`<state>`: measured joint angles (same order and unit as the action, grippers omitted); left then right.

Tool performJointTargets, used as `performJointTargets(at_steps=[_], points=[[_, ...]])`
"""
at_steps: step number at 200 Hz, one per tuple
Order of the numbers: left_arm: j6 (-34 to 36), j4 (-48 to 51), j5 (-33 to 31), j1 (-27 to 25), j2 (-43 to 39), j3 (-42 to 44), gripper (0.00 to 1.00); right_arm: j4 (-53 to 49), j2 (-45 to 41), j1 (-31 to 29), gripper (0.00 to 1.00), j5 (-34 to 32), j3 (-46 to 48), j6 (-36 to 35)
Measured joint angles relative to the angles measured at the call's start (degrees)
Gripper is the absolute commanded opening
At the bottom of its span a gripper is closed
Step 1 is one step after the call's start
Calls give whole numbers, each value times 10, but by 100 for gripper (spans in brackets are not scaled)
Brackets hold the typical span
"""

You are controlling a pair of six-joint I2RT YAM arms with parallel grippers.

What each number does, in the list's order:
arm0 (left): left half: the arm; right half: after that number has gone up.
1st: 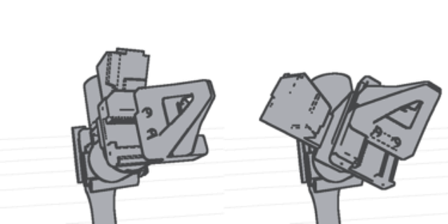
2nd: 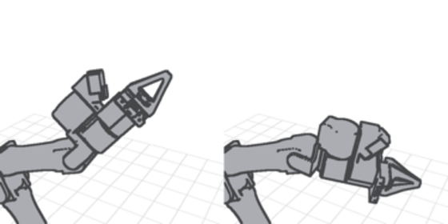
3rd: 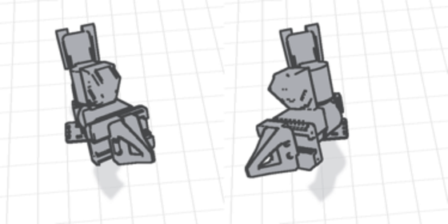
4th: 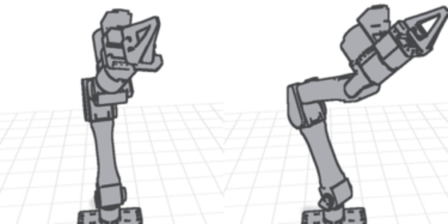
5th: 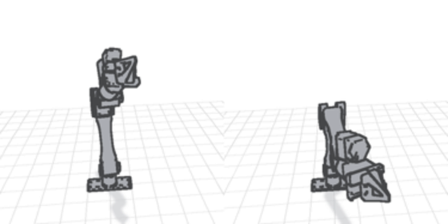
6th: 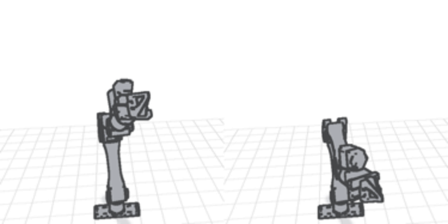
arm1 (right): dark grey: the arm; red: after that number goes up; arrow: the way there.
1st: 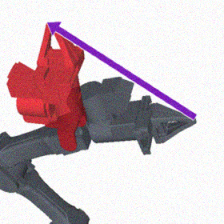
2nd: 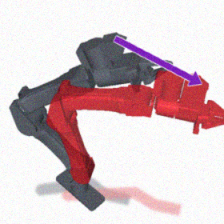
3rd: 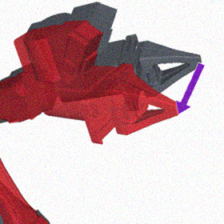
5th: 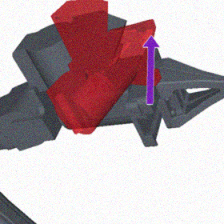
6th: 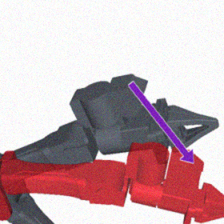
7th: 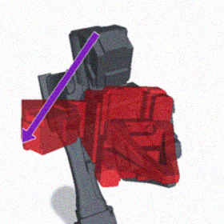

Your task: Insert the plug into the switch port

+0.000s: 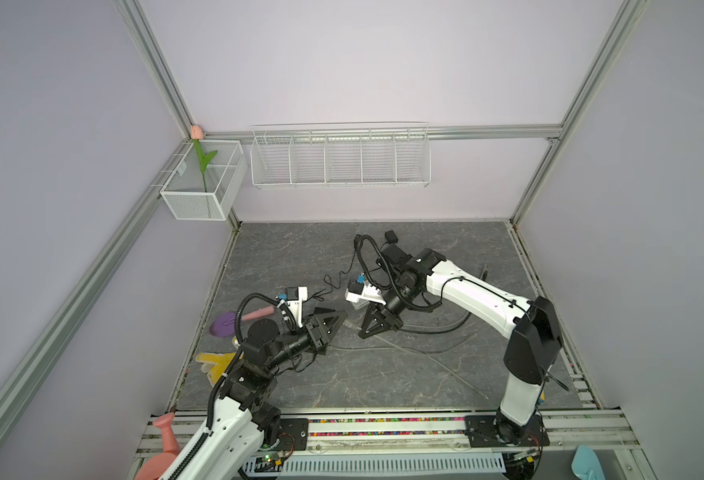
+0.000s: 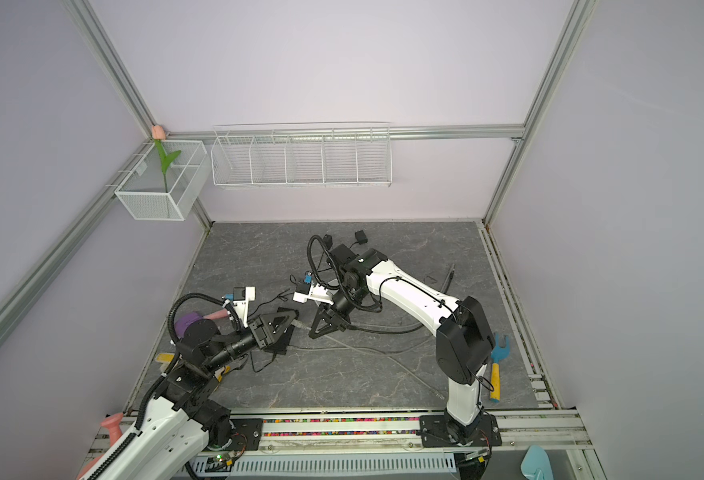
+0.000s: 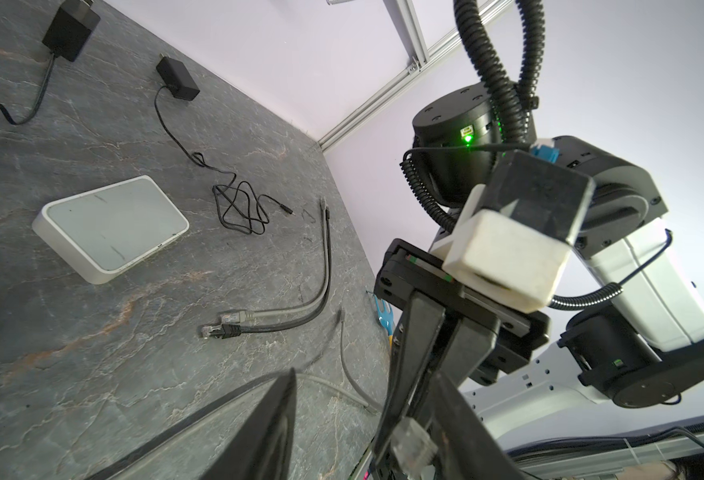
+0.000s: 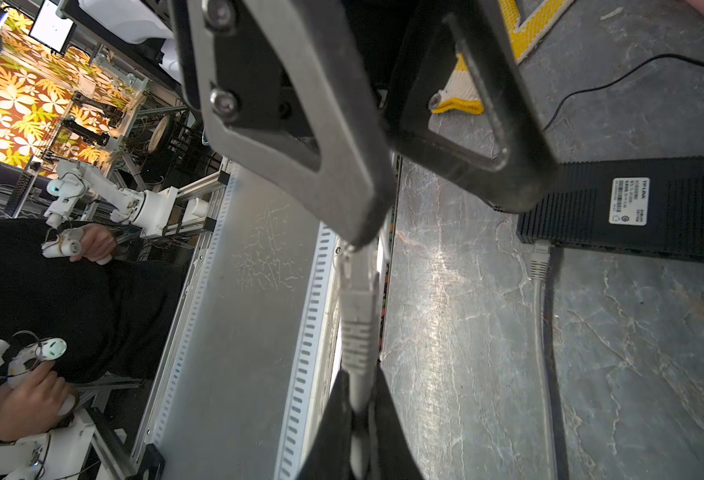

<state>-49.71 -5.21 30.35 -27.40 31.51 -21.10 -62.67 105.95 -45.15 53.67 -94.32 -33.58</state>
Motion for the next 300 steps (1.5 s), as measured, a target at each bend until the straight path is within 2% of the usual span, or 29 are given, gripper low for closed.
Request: performJointTargets(at_steps=[48,81,101,119,132,163,170,173,181,193,203,216,234,265,300], points=[[-11,-9,6,0,-13,0,42,-17,4,0,7,1,-24,-4],[-19,-16,9,0,-17,3,33,-26,20,0,6,6,-40,-8],[-21,-18,12,0,-17,8,25,-28,30,0,6,6,-42,-8],[-21,-18,13,0,-17,9,8,-31,37,0,7,6,-43,-8],[-19,-17,12,0,-17,9,1,-34,38,0,7,7,-46,-7],[-18,-13,9,0,-23,11,0,-40,38,0,8,6,-52,-5],[-16,-9,7,0,-24,11,0,-39,38,0,10,4,-52,-2],[-15,-7,7,0,-26,11,0,-39,38,0,13,3,-52,-2],[-12,0,5,0,-28,11,0,-36,38,0,29,-3,-52,5],[-8,18,-2,0,-32,10,0,-19,36,-1,36,-16,-48,23],[-6,38,-8,0,-35,10,0,12,24,-3,41,-39,-30,42],[-5,58,-19,0,-36,9,0,50,-4,-5,42,-83,4,62],[-6,84,-37,0,-35,7,0,119,-72,-13,47,-175,70,100],[-7,102,-56,0,-29,3,0,234,-191,-52,47,-327,160,134],[-8,106,-68,0,-14,-8,0,305,-203,-89,47,-411,175,143]])
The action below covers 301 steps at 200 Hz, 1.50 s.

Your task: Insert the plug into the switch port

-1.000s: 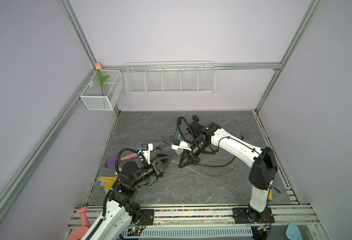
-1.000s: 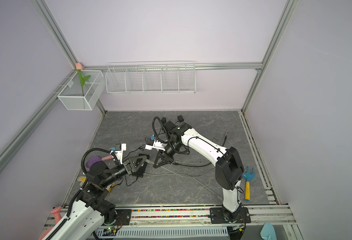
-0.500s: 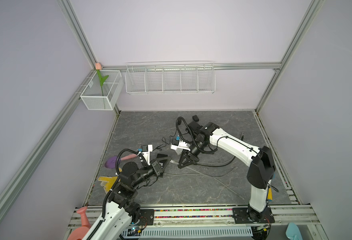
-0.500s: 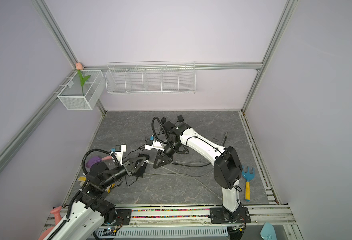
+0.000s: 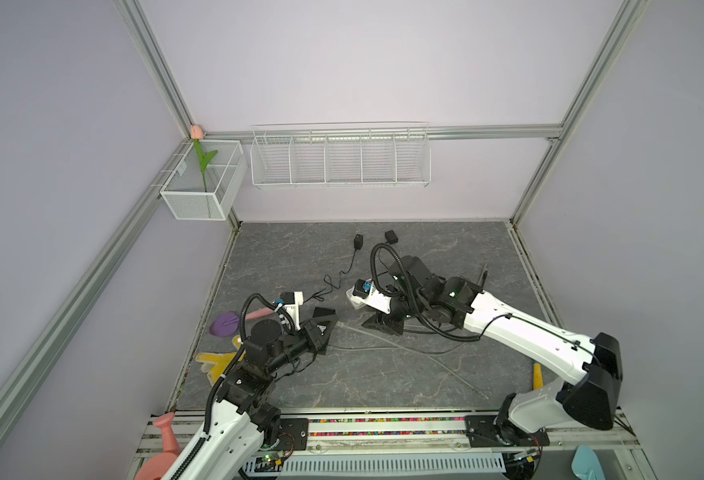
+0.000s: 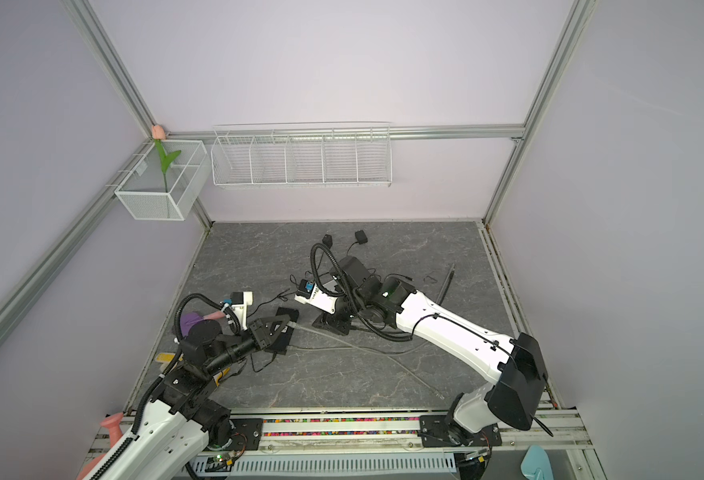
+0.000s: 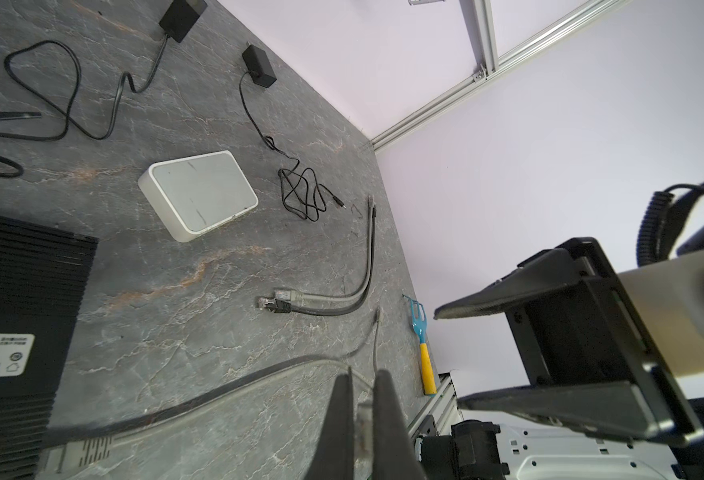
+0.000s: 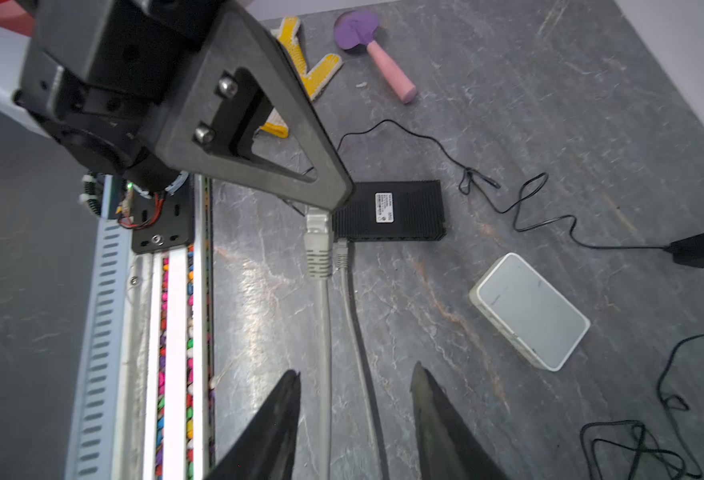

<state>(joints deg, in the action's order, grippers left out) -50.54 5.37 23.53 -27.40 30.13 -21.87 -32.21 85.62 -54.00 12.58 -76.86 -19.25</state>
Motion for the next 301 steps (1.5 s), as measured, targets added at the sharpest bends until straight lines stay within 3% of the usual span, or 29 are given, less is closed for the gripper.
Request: performJointTargets(at_steps=[72,207,301], points=[[0,18,-13,0,-12,-2,0,25,65,-22,41,-43,-2,0],[0,31,-26,0,-13,-2,0,25,66,-46,39,-51,-19,0],[0,31,-28,0,-12,-3,0,25,91,-50,31,-45,-31,0]])
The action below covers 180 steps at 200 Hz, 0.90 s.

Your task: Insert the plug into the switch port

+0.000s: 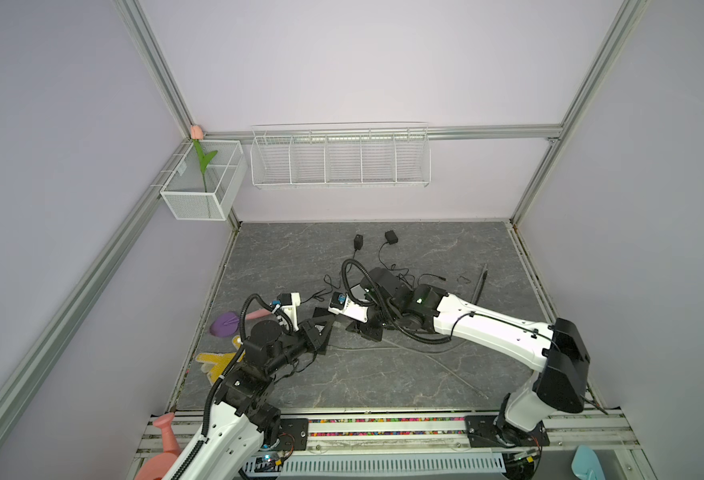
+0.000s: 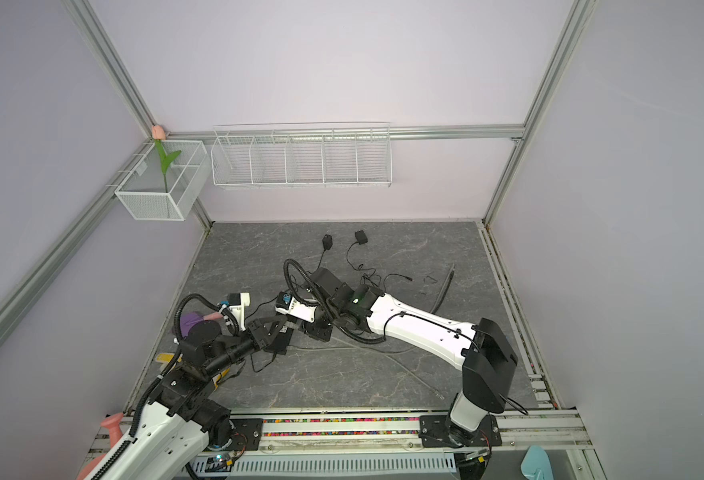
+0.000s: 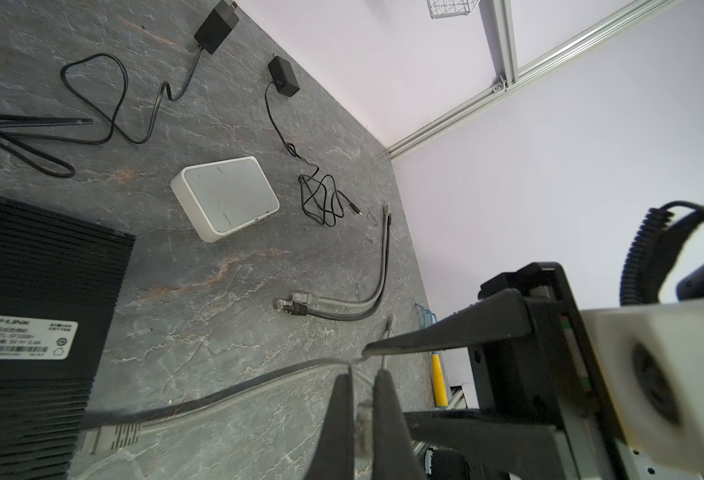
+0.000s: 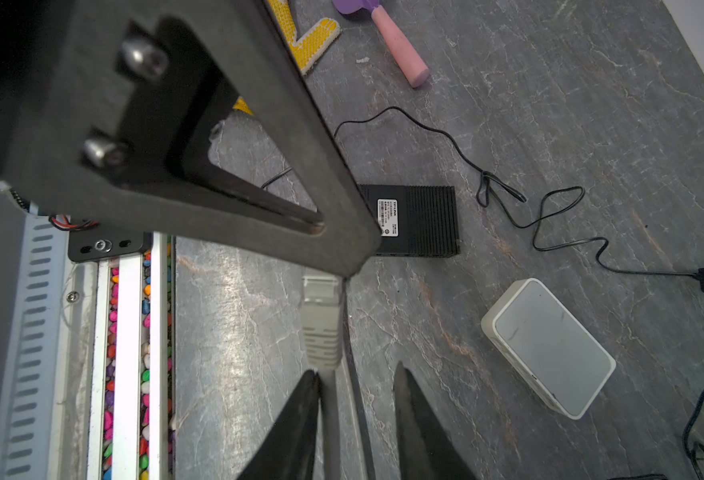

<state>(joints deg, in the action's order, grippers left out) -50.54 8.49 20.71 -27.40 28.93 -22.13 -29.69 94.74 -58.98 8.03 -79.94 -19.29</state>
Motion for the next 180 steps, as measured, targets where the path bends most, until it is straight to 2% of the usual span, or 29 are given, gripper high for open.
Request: performJointTargets(at_steps=[14,54,76,100,117,127,146,180], points=[[0,0,0,0,0,0,0,0,1,0,30,1,0,0],[0,-1,-3,0,0,0,0,0,1,0,15,6,-1,-2],[0,-2,-4,0,0,0,0,0,2,-2,14,8,-2,0],[0,-1,-7,0,0,0,0,0,4,-2,7,10,-2,0],[1,1,-9,0,0,0,41,0,4,-3,7,10,-2,0],[3,10,-11,0,-1,-4,56,0,4,-4,7,10,-2,0],[7,46,-25,0,-4,-19,64,1,4,-4,7,9,-2,-2],[29,103,-60,16,-33,-72,66,-20,4,0,7,16,-3,-9]])
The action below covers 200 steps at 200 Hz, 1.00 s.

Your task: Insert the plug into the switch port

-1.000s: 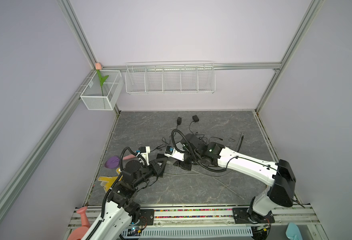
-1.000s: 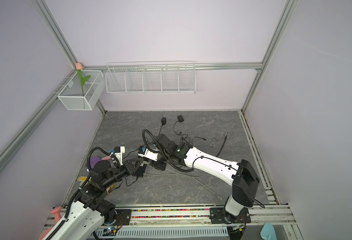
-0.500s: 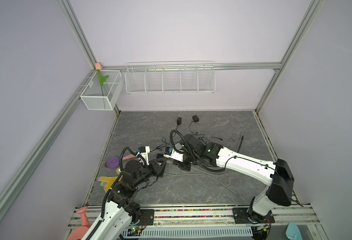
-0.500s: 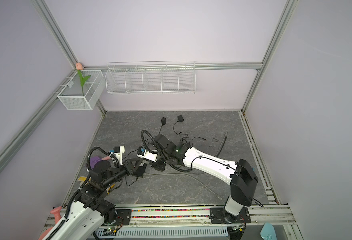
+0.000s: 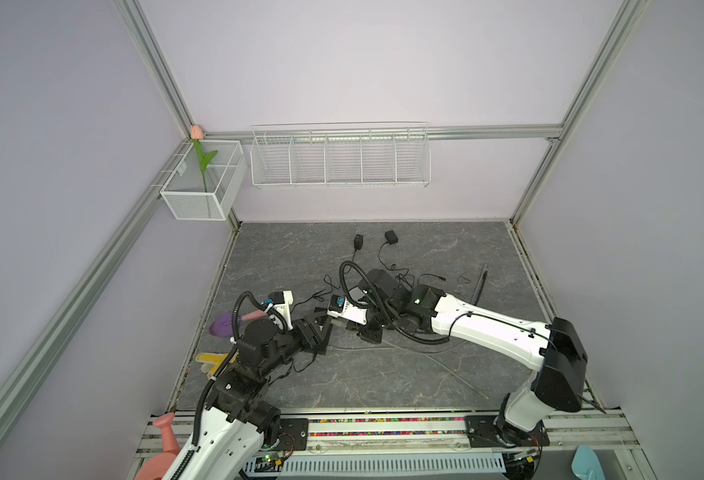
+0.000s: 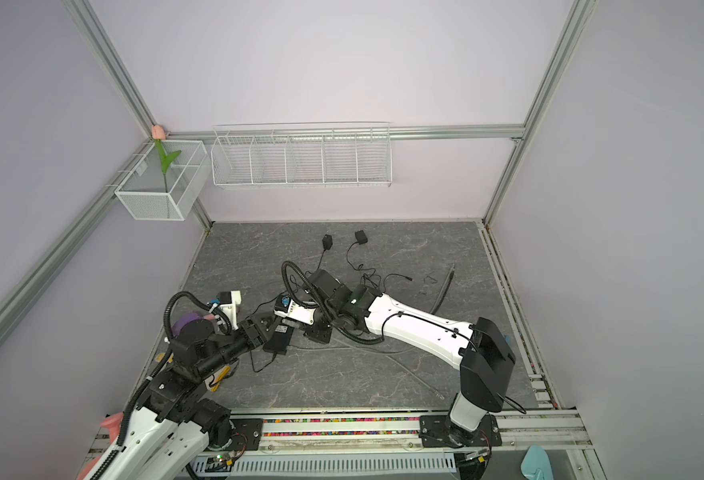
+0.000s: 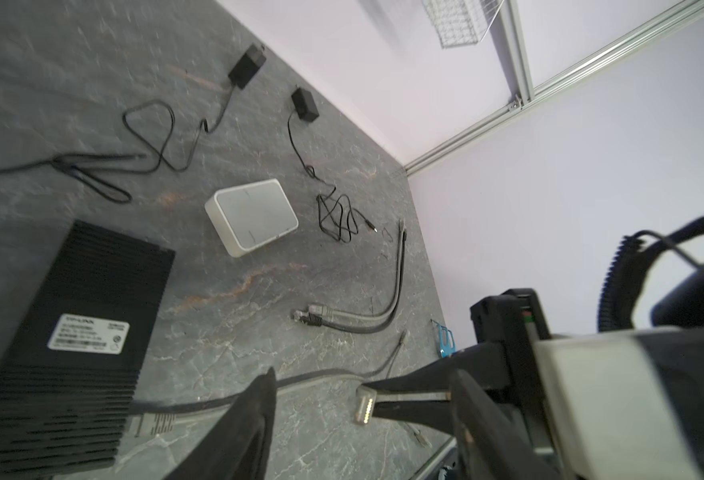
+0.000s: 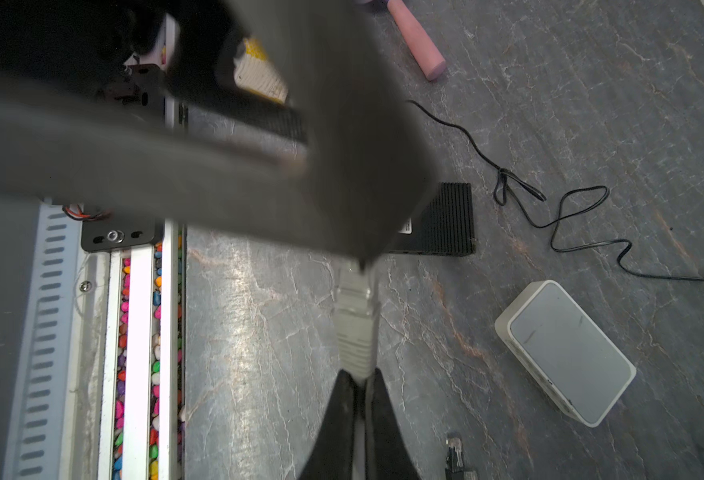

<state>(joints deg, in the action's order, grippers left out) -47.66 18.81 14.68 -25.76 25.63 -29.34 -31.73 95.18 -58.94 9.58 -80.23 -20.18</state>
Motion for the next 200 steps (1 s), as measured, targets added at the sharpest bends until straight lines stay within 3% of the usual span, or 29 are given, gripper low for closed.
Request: performJointTargets(at_steps=[43,92,114,157,200], points=[[14,21,-3,64,7,-18,64,-28,0,16,7,34,0,-8],[25,28,-1,68,32,-18,51,-61,0,48,7,112,-6,-13],[23,17,10,68,33,-17,50,-82,3,71,7,169,-21,-17],[23,12,17,68,33,-16,50,-199,74,122,7,322,-140,-65],[22,9,22,68,33,-16,49,-314,150,131,7,394,-221,-116]])
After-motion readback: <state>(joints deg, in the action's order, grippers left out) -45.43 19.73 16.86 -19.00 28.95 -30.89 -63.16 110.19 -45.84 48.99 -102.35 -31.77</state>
